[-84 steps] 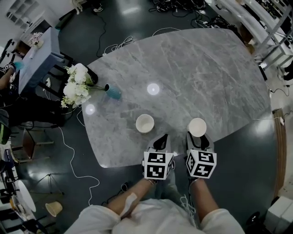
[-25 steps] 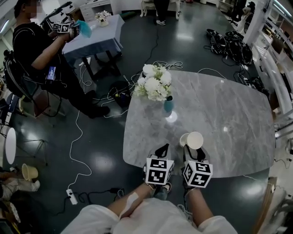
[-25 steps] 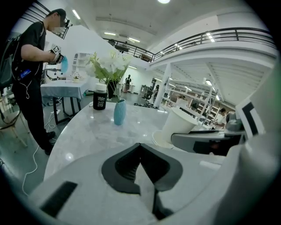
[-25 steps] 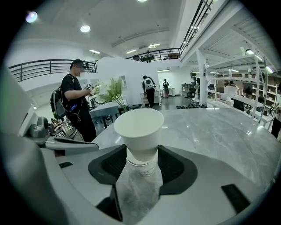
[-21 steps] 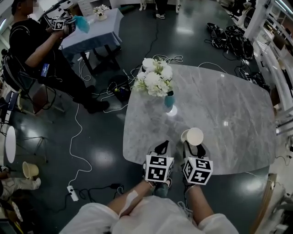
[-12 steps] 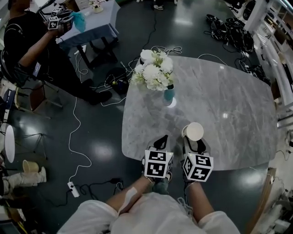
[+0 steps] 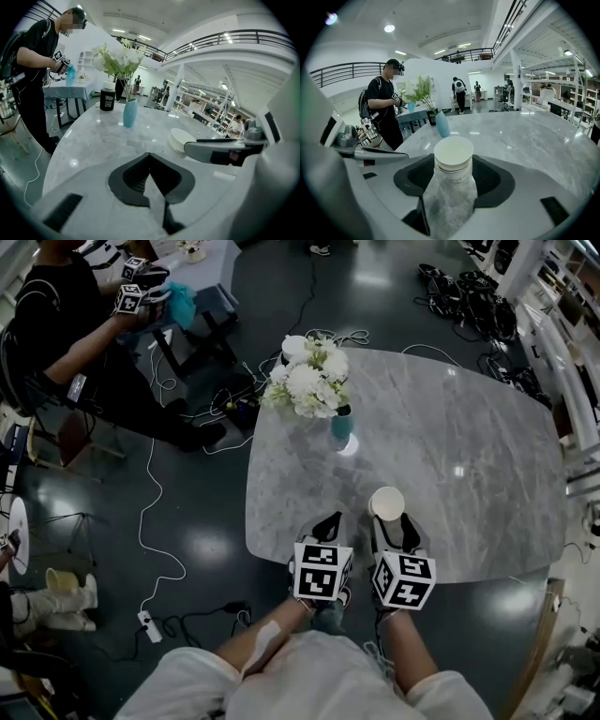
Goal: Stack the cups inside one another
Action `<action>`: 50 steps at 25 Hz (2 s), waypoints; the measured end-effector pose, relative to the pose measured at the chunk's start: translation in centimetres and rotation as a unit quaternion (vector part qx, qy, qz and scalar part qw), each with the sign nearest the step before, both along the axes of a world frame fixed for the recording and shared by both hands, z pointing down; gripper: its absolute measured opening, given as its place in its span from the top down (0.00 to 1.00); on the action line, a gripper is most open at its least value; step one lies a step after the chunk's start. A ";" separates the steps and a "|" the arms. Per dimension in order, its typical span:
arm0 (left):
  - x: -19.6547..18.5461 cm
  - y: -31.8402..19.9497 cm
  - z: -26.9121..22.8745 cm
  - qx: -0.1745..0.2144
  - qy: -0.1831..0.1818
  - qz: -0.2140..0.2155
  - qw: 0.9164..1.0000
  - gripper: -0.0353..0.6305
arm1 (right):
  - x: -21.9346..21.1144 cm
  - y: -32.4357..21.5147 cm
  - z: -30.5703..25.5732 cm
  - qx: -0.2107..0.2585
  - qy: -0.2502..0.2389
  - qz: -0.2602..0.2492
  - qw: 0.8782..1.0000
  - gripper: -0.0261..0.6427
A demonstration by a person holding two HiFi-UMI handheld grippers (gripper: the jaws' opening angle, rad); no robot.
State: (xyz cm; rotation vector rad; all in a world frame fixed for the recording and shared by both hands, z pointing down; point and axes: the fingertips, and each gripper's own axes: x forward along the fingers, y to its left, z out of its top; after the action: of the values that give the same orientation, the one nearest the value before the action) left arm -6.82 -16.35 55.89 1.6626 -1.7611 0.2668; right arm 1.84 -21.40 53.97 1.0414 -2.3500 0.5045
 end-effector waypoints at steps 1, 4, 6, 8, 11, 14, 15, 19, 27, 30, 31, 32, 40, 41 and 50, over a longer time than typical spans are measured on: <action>0.0 0.1 0.0 0.000 0.000 -0.001 1.000 0.95 | 0.1 0.1 -0.1 0.001 -0.001 0.001 1.000 0.64; 0.3 0.3 -0.3 0.001 -0.001 -0.002 1.000 0.95 | 0.5 0.2 -0.4 0.003 -0.005 0.003 1.000 0.64; 0.5 0.5 -0.5 0.003 -0.003 -0.003 1.000 0.95 | 0.8 0.3 -0.6 0.004 -0.007 0.005 1.000 0.64; 0.7 0.6 -0.6 0.007 -0.007 -0.004 1.000 0.95 | 1.2 0.3 -0.7 0.006 -0.009 0.007 1.000 0.64; 1.3 0.9 -0.8 0.012 -0.010 -0.009 1.000 0.96 | 2.1 0.3 -1.0 0.016 -0.009 0.014 1.000 0.65; 1.6 1.1 -1.4 0.018 -0.015 -0.012 1.000 0.95 | 2.8 0.4 -1.7 0.024 -0.014 0.016 0.999 0.65; 1.7 1.2 -1.6 0.020 -0.016 -0.013 1.000 0.95 | 3.0 0.5 -2.0 0.026 -0.018 0.016 0.999 0.65; 2.7 2.0 -2.7 0.028 -0.024 -0.015 0.999 0.96 | 4.3 1.2 -3.3 0.035 -0.030 0.017 0.999 0.67; 4.5 4.3 -4.9 0.048 -0.040 -0.033 0.997 0.95 | 7.1 3.5 -4.7 0.047 -0.040 0.009 0.998 0.85; 4.6 5.5 -5.8 0.054 -0.049 -0.043 0.996 0.96 | 7.8 4.3 -4.8 0.047 -0.038 -0.002 0.998 0.89; 4.5 5.9 -6.0 0.055 -0.053 -0.048 0.996 0.95 | 7.9 4.5 -4.7 0.048 -0.037 -0.006 0.998 0.89; 4.4 6.5 -6.1 0.056 -0.056 -0.053 0.995 0.95 | 7.9 4.8 -4.5 0.048 -0.037 -0.009 0.998 0.90; 3.5 9.3 -6.6 0.060 -0.068 -0.070 0.993 0.95 | 7.8 6.8 -4.5 0.052 -0.039 -0.014 0.998 0.91; 3.4 9.5 -6.7 0.061 -0.068 -0.069 0.993 0.95 | 7.8 6.9 -4.7 0.053 -0.039 -0.012 0.998 0.91; 1.6 12.4 -7.5 0.073 -0.077 -0.048 0.993 0.96 | 6.5 9.5 -6.6 0.064 -0.053 0.012 0.997 0.92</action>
State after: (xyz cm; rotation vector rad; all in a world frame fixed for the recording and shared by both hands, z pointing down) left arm -5.17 -3.96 48.36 1.6923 -2.0125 0.2323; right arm 8.31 -11.87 47.33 1.1272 -2.4927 0.4334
